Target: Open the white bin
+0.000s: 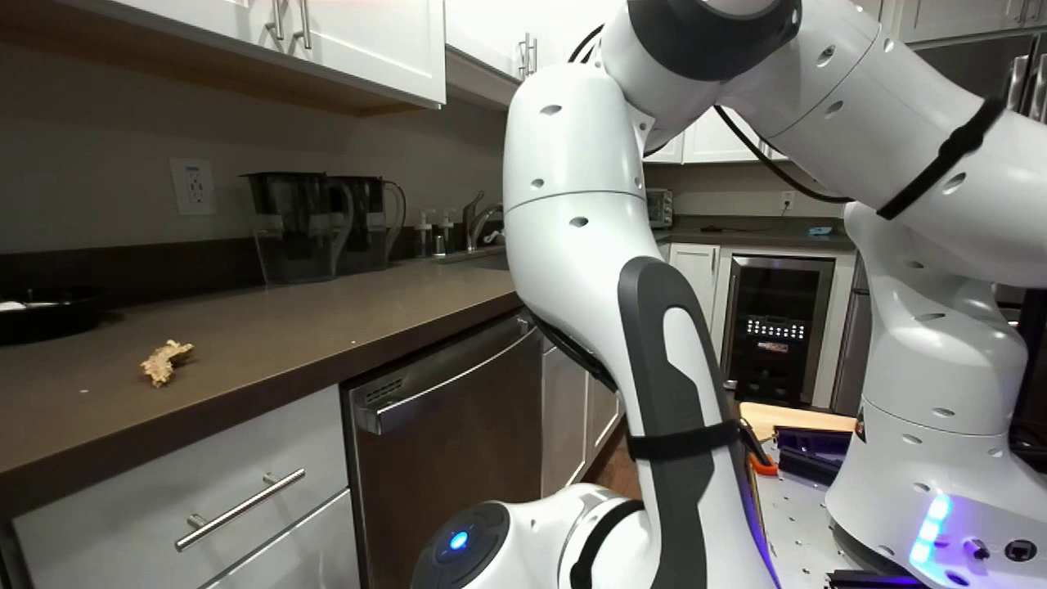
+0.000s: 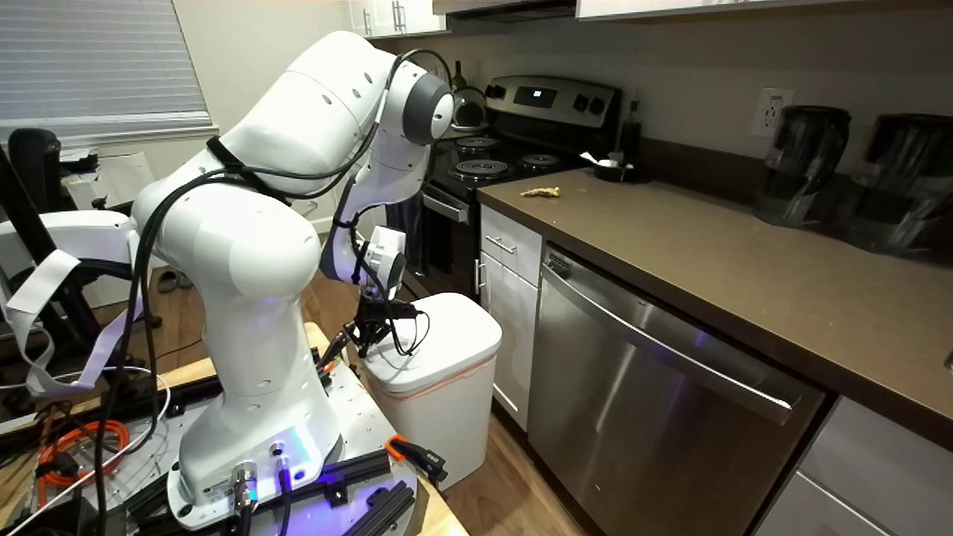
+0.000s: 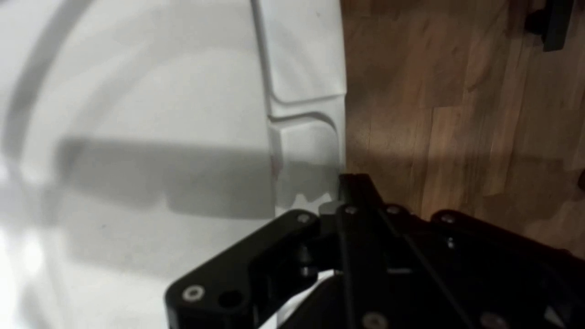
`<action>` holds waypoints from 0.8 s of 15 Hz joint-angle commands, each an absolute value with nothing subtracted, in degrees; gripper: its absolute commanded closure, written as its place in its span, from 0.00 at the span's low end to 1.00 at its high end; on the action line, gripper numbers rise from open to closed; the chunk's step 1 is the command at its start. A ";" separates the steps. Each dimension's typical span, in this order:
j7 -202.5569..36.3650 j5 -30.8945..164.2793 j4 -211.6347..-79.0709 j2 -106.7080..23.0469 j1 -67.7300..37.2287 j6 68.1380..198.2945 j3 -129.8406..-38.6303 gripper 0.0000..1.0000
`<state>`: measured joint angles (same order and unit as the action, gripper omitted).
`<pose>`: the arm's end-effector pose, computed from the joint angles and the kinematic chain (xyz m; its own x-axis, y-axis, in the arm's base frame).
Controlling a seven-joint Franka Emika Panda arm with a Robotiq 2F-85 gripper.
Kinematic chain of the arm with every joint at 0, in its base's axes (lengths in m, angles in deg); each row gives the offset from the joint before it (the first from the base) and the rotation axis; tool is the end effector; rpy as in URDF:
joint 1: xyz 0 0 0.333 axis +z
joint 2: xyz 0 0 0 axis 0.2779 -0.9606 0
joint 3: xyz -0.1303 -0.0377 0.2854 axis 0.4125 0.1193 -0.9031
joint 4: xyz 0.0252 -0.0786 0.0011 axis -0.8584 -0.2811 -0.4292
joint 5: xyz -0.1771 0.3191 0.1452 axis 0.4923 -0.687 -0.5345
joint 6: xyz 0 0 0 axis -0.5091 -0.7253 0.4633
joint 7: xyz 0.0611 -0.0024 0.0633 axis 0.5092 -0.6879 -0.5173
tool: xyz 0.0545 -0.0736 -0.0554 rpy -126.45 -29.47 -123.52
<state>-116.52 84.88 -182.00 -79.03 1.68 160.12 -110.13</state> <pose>0.2917 0.3316 -0.0269 0.0961 0.9943 -0.0466 0.9306 -0.1063 -0.3502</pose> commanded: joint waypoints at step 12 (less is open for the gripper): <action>-116.86 84.75 -179.17 -78.00 0.95 150.92 -111.07 0.95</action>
<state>-116.52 84.85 -179.67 -79.03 1.68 153.47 -110.57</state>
